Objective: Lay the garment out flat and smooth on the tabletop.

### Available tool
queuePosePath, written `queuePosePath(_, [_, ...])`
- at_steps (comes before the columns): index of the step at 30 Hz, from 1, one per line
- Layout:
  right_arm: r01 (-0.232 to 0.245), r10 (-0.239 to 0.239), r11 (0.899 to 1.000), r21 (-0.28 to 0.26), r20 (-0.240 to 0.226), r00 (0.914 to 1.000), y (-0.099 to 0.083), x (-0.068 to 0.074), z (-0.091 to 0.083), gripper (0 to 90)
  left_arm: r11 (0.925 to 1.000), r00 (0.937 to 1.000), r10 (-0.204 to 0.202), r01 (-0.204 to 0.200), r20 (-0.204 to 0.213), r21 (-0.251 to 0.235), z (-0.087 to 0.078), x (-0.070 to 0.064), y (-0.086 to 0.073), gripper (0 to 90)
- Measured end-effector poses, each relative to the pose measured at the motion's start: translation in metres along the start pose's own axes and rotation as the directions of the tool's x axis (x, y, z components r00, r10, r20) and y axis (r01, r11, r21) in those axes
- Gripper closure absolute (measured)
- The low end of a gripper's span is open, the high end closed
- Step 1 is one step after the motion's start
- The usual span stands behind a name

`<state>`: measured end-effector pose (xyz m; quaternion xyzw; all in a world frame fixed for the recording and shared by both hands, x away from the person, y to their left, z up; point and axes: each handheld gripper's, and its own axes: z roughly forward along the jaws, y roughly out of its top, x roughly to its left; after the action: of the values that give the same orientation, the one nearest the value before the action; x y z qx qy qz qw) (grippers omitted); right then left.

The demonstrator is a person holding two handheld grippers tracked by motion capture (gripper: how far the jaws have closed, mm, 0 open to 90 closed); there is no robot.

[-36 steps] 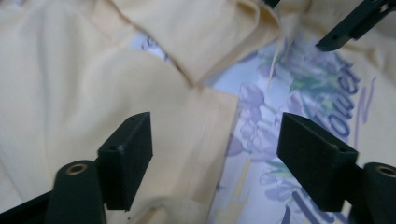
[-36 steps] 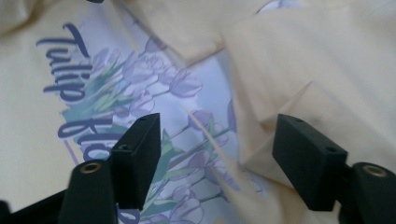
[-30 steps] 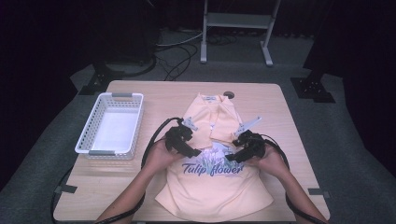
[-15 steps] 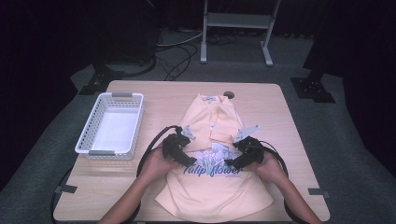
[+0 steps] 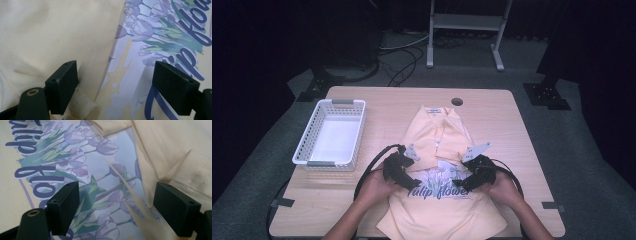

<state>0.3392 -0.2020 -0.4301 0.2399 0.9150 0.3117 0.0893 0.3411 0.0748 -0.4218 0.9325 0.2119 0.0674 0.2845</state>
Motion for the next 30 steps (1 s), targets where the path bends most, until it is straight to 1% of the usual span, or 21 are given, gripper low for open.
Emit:
queuePosePath(6, [0.011,-0.011,1.0,0.001,-0.008,0.9999,-0.003,0.011,-0.003,20.5,0.9997,0.9998,0.022,-0.022,-0.001,0.011,-0.005,-0.011,-0.007,20.4])
queuePosePath(10, [0.02,-0.02,1.0,0.002,-0.013,0.9997,-0.005,0.018,-0.004,20.3,0.9998,0.9998,0.021,-0.021,0.002,0.004,-0.007,-0.017,-0.011,20.4])
queuePosePath(13, [0.024,-0.023,1.0,0.006,-0.017,0.9996,-0.006,0.023,-0.005,20.3,0.9995,0.9995,0.032,-0.032,0.001,0.009,-0.01,-0.022,-0.015,20.4])
queuePosePath(17, [0.03,-0.03,1.0,-0.003,-0.021,0.9993,-0.009,0.03,-0.007,20.3,0.9991,0.9992,0.04,-0.041,0.006,0.013,-0.013,-0.029,-0.019,20.4])
queuePosePath(27, [0.038,-0.039,0.999,-0.016,-0.03,0.9988,-0.02,0.055,-0.014,20.2,0.9984,0.9983,0.057,-0.057,0.011,0.002,-0.021,-0.05,-0.032,20.4])
queuePosePath(29, [0.039,-0.04,0.999,-0.02,-0.034,0.9986,-0.022,0.06,-0.015,17.6,0.9982,0.9981,0.06,-0.06,0.014,-0.002,-0.022,-0.053,-0.034,20.3])
queuePosePath(30, [0.043,-0.044,0.999,-0.02,-0.039,0.9983,-0.023,0.061,-0.015,16.6,0.9977,0.9976,0.067,-0.067,0.019,0.002,-0.022,-0.053,-0.035,20.1])
